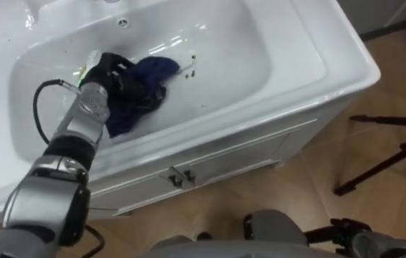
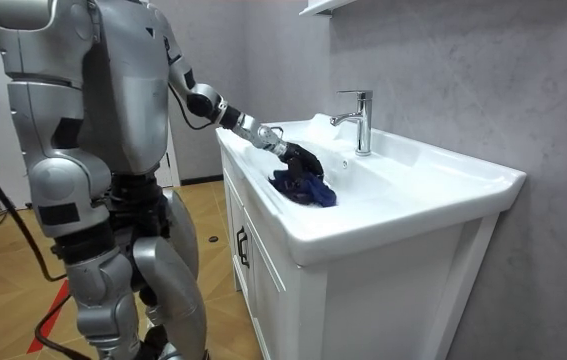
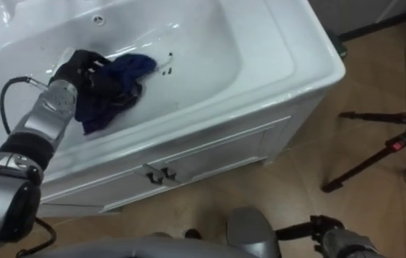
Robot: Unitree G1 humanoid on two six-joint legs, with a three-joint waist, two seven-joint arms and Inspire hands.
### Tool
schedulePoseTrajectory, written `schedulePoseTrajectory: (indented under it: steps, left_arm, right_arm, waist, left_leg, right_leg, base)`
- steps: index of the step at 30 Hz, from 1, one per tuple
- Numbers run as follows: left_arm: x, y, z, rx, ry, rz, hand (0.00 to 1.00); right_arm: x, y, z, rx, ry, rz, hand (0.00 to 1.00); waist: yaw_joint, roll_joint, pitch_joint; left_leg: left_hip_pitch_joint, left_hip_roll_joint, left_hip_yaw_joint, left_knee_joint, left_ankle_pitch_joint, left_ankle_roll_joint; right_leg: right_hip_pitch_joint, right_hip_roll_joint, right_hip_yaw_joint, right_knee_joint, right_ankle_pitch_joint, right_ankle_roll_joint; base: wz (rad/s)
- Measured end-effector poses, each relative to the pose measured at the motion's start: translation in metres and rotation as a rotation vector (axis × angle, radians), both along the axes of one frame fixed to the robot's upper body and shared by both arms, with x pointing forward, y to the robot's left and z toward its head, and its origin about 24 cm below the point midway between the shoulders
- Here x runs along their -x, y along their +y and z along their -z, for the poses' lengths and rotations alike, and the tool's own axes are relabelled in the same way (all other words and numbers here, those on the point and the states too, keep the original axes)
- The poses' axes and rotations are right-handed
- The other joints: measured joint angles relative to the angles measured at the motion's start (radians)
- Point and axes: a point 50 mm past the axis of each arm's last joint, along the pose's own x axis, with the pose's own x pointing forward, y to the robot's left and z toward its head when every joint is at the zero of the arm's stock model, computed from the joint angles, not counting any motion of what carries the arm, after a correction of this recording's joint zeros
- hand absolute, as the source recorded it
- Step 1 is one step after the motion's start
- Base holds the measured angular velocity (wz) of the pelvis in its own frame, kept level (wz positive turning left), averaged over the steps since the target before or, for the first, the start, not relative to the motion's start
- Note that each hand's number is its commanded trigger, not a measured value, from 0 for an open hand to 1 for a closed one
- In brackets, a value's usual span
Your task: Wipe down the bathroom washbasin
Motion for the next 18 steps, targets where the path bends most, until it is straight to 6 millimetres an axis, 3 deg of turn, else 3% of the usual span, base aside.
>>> schedulePoseTrajectory:
  steps: [6,10,18]
  left_arm:
    - [-0.007,-0.001,-0.005,0.086,-0.032,-0.055,1.00]
    - [-0.012,-0.002,-0.012,0.124,-0.090,-0.081,1.00]
    - [-0.022,-0.010,-0.026,0.089,-0.159,-0.062,1.00]
  right_arm:
    - [-0.009,0.002,-0.001,-0.013,-0.039,0.021,0.00]
    - [-0.014,0.003,-0.003,-0.019,-0.062,0.026,0.00]
    - [-0.018,0.005,-0.003,-0.016,-0.071,-0.012,0.00]
  waist:
    - [-0.037,0.004,0.0092]
    - [-0.039,0.007,0.0229]
    - [-0.048,0.012,0.0252]
  left_leg:
    - [-0.025,-0.001,0.024,0.005,0.006,0.009]
    - [-0.055,-0.002,0.051,0.017,0.007,0.012]
    - [-0.096,-0.002,0.073,0.030,0.005,0.021]
  right_leg:
    - [-0.027,-0.005,0.013,0.010,0.005,0.010]
    - [-0.068,-0.008,0.029,0.033,0.007,0.018]
    - [-0.122,-0.003,0.041,0.060,0.015,0.019]
  base:
    - [0.01]
    - [-0.05]
    - [-0.05]
